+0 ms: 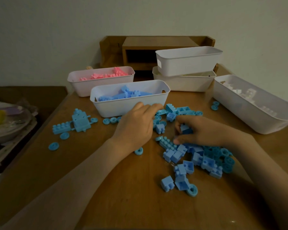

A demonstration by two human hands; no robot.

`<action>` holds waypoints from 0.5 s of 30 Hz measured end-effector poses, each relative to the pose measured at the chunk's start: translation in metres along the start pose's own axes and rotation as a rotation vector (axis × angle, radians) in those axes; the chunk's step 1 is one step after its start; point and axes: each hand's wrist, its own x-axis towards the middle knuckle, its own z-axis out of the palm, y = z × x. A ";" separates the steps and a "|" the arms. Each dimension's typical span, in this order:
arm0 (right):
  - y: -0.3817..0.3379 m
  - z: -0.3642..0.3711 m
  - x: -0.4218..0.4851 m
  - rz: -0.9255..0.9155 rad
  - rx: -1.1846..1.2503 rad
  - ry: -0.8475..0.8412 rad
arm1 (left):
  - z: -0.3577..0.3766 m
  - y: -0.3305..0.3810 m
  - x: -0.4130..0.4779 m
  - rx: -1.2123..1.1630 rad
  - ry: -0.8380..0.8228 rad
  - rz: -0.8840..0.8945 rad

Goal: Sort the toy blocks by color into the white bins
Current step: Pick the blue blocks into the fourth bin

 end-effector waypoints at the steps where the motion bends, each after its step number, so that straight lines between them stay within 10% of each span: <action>1: 0.001 0.001 0.001 0.000 -0.010 -0.033 | -0.002 0.002 0.000 0.007 0.003 -0.001; 15: 0.002 0.003 0.003 -0.045 -0.034 0.227 | 0.016 -0.009 -0.002 0.056 -0.201 0.029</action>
